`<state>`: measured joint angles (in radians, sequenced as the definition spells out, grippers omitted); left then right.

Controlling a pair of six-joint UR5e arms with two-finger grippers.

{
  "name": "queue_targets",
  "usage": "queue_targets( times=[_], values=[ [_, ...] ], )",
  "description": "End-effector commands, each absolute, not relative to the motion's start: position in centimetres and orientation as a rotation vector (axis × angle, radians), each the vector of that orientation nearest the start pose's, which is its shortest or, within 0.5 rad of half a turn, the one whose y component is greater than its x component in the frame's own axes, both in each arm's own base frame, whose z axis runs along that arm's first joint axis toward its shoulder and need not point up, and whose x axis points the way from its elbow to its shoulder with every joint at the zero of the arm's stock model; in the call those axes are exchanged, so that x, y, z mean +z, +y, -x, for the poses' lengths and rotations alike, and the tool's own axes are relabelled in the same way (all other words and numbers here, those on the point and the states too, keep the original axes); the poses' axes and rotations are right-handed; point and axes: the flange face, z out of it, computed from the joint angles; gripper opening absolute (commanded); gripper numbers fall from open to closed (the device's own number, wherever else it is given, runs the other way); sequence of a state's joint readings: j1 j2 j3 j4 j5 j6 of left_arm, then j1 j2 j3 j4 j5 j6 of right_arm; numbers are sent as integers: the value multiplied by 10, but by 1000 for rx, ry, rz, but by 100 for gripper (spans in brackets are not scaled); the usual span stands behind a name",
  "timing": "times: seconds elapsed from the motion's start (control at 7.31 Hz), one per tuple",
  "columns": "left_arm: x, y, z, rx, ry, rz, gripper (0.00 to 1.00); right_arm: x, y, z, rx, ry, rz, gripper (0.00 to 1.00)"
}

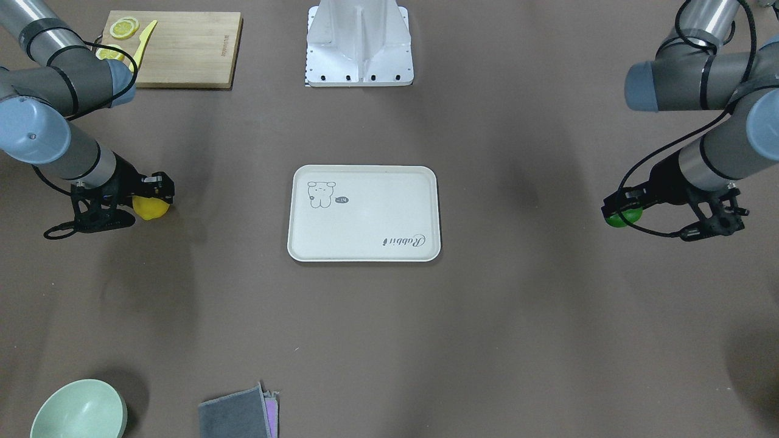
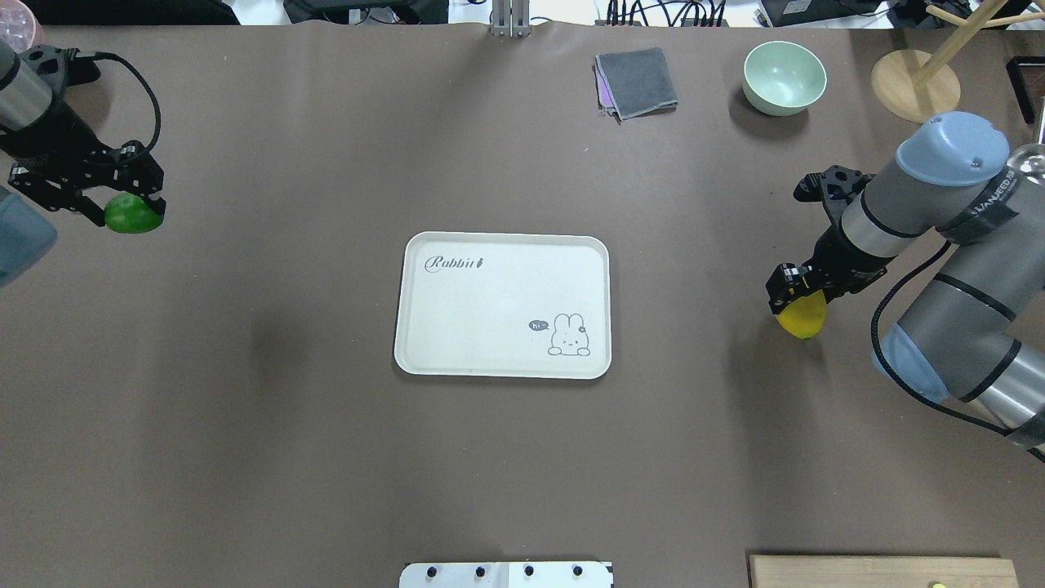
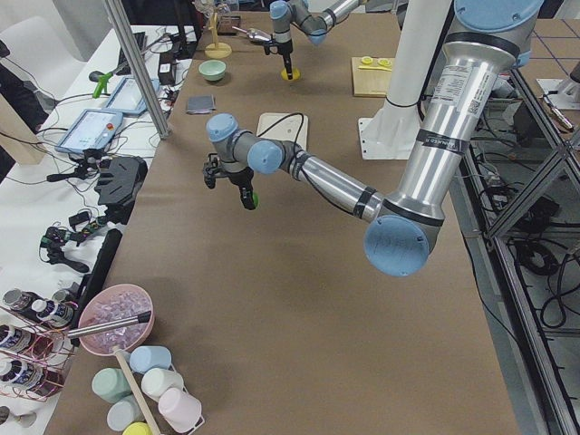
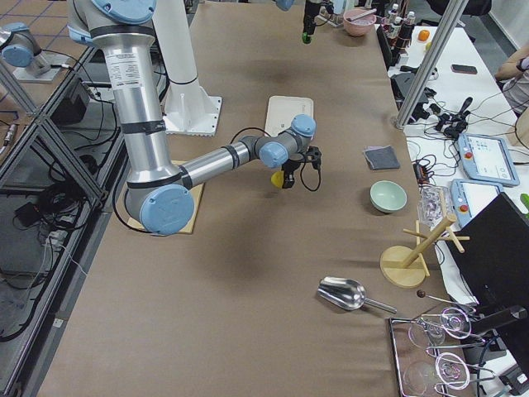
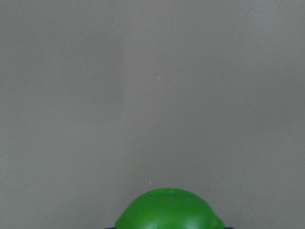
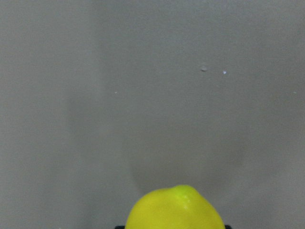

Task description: Place all lemons on tray

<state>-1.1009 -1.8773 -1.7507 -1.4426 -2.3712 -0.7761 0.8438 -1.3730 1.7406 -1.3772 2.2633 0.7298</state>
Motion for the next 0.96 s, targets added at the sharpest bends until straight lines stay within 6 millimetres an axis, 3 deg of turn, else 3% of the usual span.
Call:
queue_targets(
  times=[0.0, 0.27, 0.41, 0.55, 0.82],
  values=[
    [363, -555, -207, -161, 819, 214, 0, 369, -483, 345, -255, -922, -102, 4],
    [309, -564, -213, -176, 807, 229, 0, 319, -474, 396, -320, -904, -224, 4],
    [299, -567, -216, -179, 800, 234, 0, 304, -474, 406, -335, -894, -274, 4],
    [294, -566, -217, -237, 800, 252, 0, 277, -478, 415, -342, -906, -333, 4],
    [258, -564, -218, -355, 821, 269, 0, 269, -470, 441, -351, -903, -458, 4]
  ],
)
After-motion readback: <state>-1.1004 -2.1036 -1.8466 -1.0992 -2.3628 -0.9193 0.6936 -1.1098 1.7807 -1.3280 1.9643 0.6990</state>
